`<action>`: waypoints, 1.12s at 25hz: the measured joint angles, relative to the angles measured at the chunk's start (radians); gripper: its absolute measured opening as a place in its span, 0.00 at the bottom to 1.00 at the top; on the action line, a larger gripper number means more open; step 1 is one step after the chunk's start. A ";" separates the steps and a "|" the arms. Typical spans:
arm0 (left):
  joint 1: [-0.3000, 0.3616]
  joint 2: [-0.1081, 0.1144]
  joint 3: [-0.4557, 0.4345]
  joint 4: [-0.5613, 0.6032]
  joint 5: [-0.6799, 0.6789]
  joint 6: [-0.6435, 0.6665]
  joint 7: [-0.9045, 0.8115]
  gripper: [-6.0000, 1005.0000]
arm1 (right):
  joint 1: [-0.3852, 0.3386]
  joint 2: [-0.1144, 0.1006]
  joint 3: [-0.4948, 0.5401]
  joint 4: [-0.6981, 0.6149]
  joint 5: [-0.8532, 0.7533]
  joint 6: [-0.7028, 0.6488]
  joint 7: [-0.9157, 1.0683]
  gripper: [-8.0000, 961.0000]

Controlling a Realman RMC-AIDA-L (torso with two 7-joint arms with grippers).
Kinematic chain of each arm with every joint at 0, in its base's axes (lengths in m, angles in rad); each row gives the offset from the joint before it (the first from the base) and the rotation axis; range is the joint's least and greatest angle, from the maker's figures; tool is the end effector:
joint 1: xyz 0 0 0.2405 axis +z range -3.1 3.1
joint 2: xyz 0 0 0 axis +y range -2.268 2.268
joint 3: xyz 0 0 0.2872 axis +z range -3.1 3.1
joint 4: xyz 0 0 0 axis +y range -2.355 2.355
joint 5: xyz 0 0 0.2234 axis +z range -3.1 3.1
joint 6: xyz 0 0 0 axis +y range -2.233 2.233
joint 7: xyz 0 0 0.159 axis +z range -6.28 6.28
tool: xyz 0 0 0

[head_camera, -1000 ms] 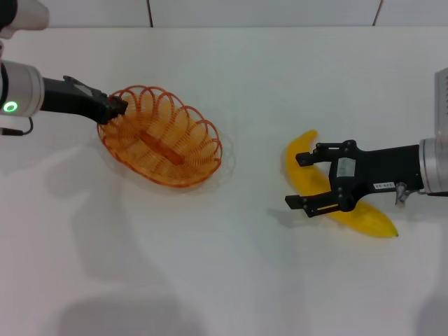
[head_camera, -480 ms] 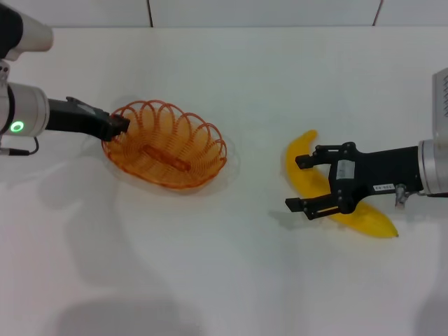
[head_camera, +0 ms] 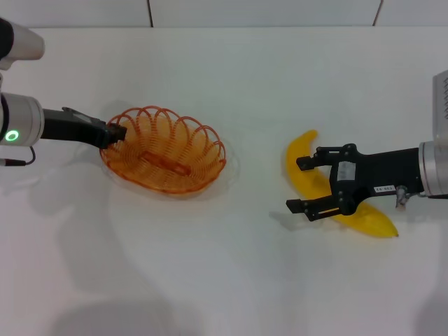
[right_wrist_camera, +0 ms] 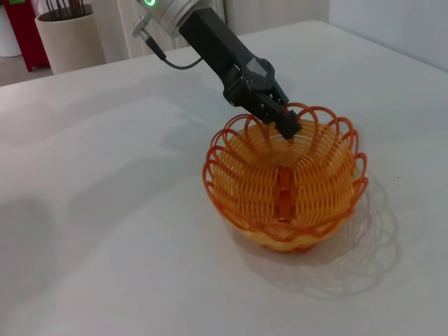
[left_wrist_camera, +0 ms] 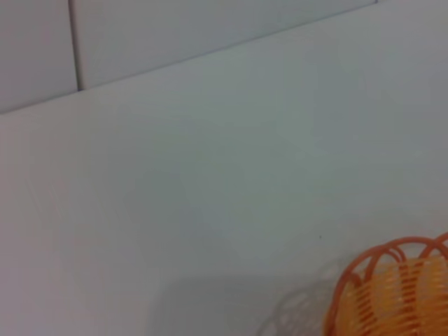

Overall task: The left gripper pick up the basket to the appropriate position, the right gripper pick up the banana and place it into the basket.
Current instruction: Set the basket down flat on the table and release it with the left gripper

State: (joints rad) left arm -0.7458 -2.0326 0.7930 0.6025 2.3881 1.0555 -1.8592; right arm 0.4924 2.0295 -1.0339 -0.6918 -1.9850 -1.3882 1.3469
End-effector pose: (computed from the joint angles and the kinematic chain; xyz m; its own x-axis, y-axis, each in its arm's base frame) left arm -0.3005 0.4533 -0.0289 0.7705 0.6065 0.1963 0.6212 -0.6453 -0.4447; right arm 0.3063 0.3571 -0.0492 0.9330 -0.2709 -0.2368 -0.3169 -0.9304 -0.1841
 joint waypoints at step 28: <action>-0.026 0.003 0.146 0.116 -0.280 0.015 0.079 0.09 | 0.011 0.002 0.000 0.021 -0.010 0.014 -0.002 0.93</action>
State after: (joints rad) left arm -0.7717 -2.0298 0.9395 0.7190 2.1077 1.0705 -1.7805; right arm 0.5032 2.0310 -1.0339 -0.6704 -1.9945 -1.3744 1.3452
